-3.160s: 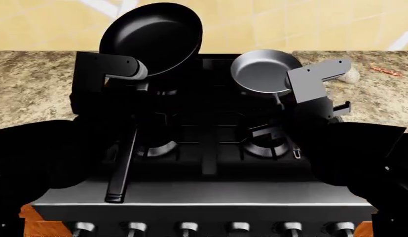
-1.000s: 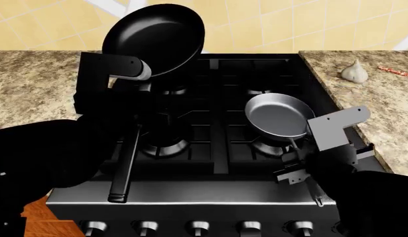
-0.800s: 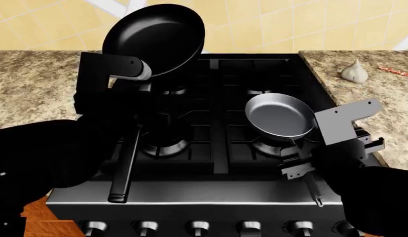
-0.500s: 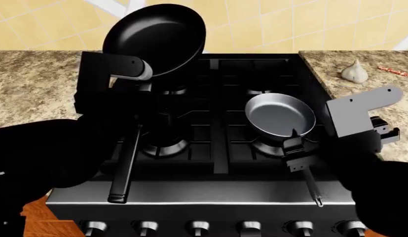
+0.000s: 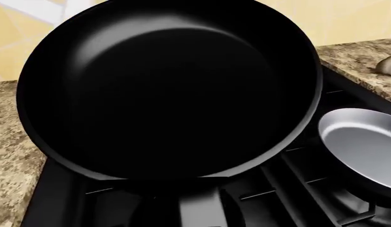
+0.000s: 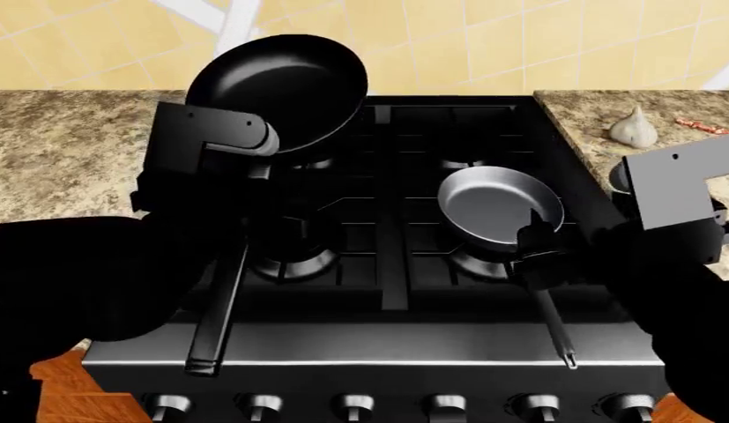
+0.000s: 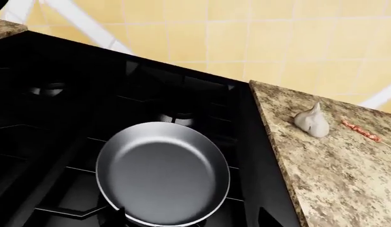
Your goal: Place both pans onto different burners. Then place the garlic and the kebabs on different pans.
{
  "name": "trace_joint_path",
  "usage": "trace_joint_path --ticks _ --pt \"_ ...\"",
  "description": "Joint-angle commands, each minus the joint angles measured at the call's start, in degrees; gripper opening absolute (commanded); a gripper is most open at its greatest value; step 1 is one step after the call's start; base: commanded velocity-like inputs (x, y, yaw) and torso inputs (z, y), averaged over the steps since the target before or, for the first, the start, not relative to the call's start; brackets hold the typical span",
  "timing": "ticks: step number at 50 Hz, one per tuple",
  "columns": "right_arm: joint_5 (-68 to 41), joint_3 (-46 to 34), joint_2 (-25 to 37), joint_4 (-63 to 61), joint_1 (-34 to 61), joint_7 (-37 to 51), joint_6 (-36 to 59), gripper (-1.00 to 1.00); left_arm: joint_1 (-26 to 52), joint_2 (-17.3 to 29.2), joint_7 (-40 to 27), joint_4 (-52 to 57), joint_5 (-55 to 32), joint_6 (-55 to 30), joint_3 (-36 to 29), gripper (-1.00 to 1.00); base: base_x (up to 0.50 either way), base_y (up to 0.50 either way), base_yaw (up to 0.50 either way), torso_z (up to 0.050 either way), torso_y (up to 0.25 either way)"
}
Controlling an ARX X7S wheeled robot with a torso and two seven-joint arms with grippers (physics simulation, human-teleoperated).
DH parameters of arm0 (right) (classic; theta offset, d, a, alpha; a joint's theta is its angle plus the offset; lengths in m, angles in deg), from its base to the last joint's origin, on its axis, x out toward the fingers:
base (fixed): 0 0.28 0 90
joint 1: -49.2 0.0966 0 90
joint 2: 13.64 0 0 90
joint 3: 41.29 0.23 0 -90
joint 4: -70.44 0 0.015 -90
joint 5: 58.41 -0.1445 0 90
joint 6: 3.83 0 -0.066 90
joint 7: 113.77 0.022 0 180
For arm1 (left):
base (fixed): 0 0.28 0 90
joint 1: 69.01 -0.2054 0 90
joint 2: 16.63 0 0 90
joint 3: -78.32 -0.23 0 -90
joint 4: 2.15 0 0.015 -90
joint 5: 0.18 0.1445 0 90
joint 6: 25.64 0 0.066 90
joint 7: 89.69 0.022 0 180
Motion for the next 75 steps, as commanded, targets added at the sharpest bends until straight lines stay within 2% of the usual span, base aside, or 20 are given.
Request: trace_joint_path --ticks 1,26,45,75 --pt "-5.07 2.23 0.59 0.34 1.15 3.05 -0.48 1.00 1.60 0.11 -4.42 -0.27 -2.57 -2.14 1.69 -1.00 0.00 0.00 0.00 0.000 0.000" --pt "-2.30 0.57 0.95 1.19 1.13 1.13 -2.22 1.00 -3.56 0.04 1.11 -3.35 0.32 0.19 -0.41 -1.00 0.00 0.00 0.00 0.001 0.003" --pt "-2.73 -0.18 1.36 1.11 0.88 1.50 -2.94 1.00 -5.64 0.86 -2.22 -2.69 -3.47 -1.62 -1.18 -1.00 0.00 0.00 0.00 0.001 0.002" --pt "-1.76 -1.54 1.98 1.41 0.68 0.77 -4.26 1.00 -7.32 1.40 -1.55 -3.96 -3.23 -1.06 -2.47 -1.00 0.00 0.00 0.00 0.001 0.003"
